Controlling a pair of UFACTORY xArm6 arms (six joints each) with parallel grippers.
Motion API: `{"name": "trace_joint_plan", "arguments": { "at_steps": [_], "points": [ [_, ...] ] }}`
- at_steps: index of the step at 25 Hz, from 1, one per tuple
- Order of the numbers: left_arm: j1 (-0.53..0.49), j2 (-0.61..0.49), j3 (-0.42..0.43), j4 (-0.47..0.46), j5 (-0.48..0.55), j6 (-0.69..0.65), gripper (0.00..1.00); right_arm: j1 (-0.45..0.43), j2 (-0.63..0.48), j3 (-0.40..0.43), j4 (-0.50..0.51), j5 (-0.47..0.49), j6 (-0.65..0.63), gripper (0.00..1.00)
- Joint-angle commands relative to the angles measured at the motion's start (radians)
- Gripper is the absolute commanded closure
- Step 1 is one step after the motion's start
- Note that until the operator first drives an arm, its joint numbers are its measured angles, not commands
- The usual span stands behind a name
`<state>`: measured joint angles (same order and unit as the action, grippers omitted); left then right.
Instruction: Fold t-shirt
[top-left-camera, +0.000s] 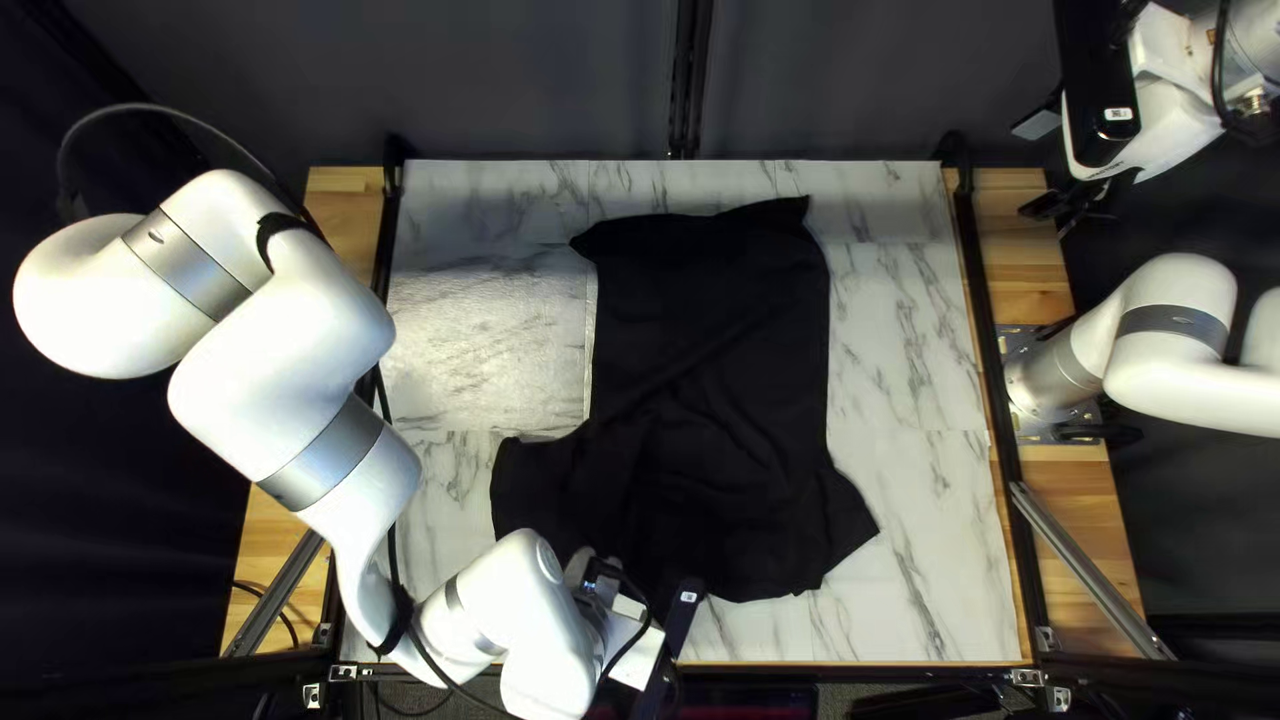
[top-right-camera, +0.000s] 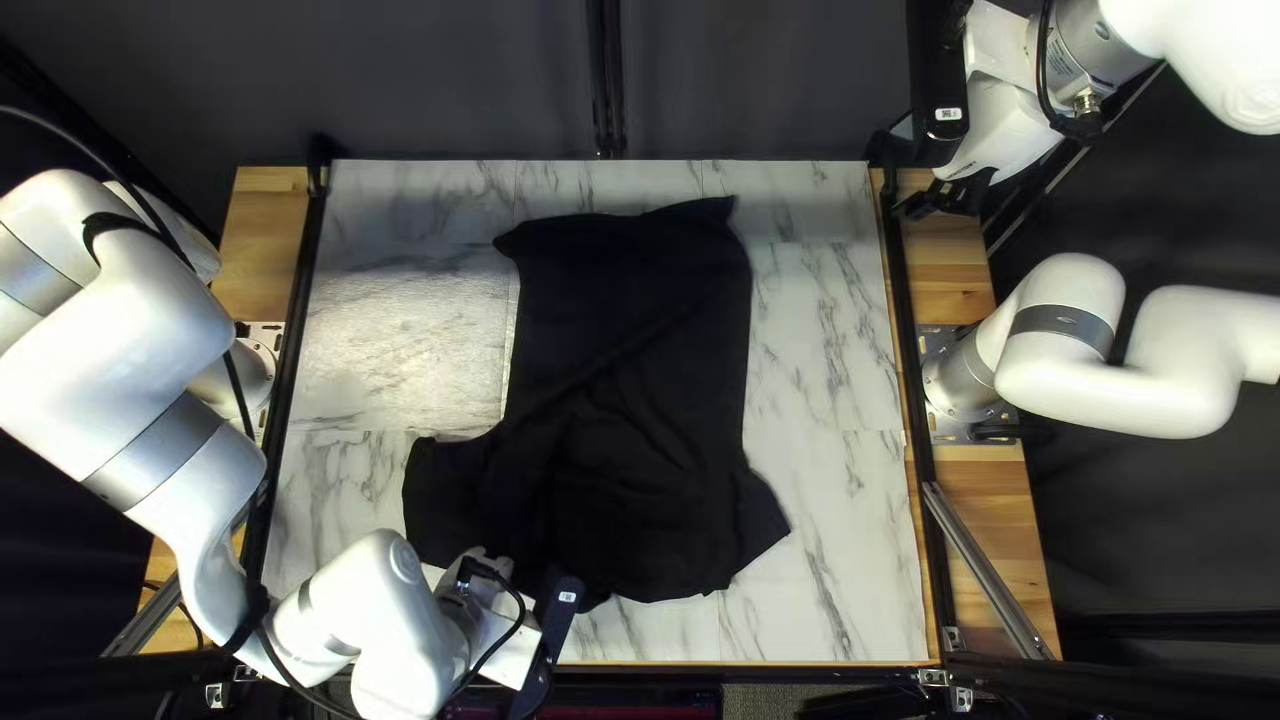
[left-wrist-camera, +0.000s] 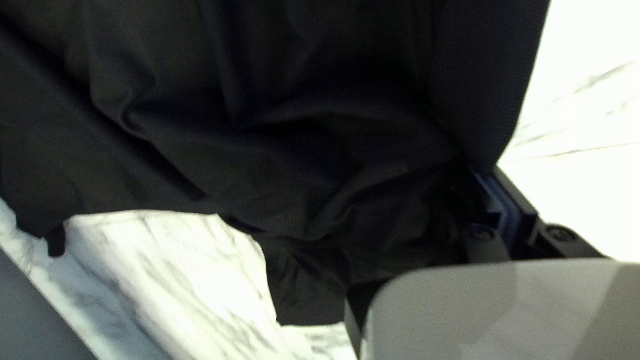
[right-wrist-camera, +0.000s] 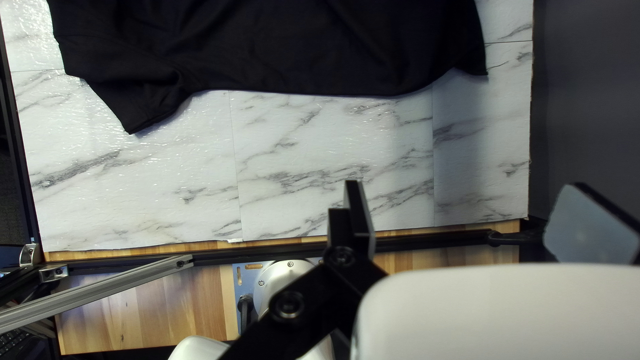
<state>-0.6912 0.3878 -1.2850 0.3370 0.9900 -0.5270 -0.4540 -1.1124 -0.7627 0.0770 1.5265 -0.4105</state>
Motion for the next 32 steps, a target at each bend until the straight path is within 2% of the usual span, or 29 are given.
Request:
{"name": "trace_joint_plan", "arguments": {
  "at_steps": [1,2,3,4,8,11,17,21,24,28,32],
  "points": [
    [0.014,0.010,-0.016,-0.011,-0.049,0.038,0.80,0.000,0.000,0.000,0.000,0.000,0.000,0.00],
    [0.018,0.013,-0.023,-0.015,-0.056,0.052,0.73,0.000,0.000,0.000,0.000,0.000,0.000,0.00],
    [0.019,0.012,-0.023,-0.017,-0.059,0.059,0.07,0.000,0.000,0.000,0.000,0.000,0.000,0.00],
    [0.018,0.005,-0.016,-0.019,-0.058,0.060,0.00,0.000,0.000,0.000,0.000,0.000,0.000,0.00],
    [0.004,-0.050,0.050,-0.009,-0.047,0.017,0.00,0.000,0.000,0.000,0.000,0.000,0.000,0.00],
    [-0.014,-0.060,0.058,-0.002,-0.021,-0.020,0.00,0.000,0.000,0.000,0.000,0.000,0.000,0.00],
    [-0.064,-0.068,0.138,0.044,-0.020,-0.206,0.00,0.000,0.000,0.000,0.000,0.000,0.000,0.00],
    [-0.094,-0.018,0.112,0.084,0.002,-0.335,0.00,0.000,0.000,0.000,0.000,0.000,0.000,0.00],
    [-0.124,0.023,0.077,0.115,0.056,-0.435,0.00,0.000,0.000,0.000,0.000,0.000,0.000,0.00],
    [-0.131,0.062,0.048,0.122,0.117,-0.503,0.00,0.000,0.000,0.000,0.000,0.000,0.000,0.00],
    [-0.124,0.052,0.050,0.154,0.151,-0.539,0.00,0.000,0.000,0.000,0.000,0.000,0.000,0.00]
  ]
}}
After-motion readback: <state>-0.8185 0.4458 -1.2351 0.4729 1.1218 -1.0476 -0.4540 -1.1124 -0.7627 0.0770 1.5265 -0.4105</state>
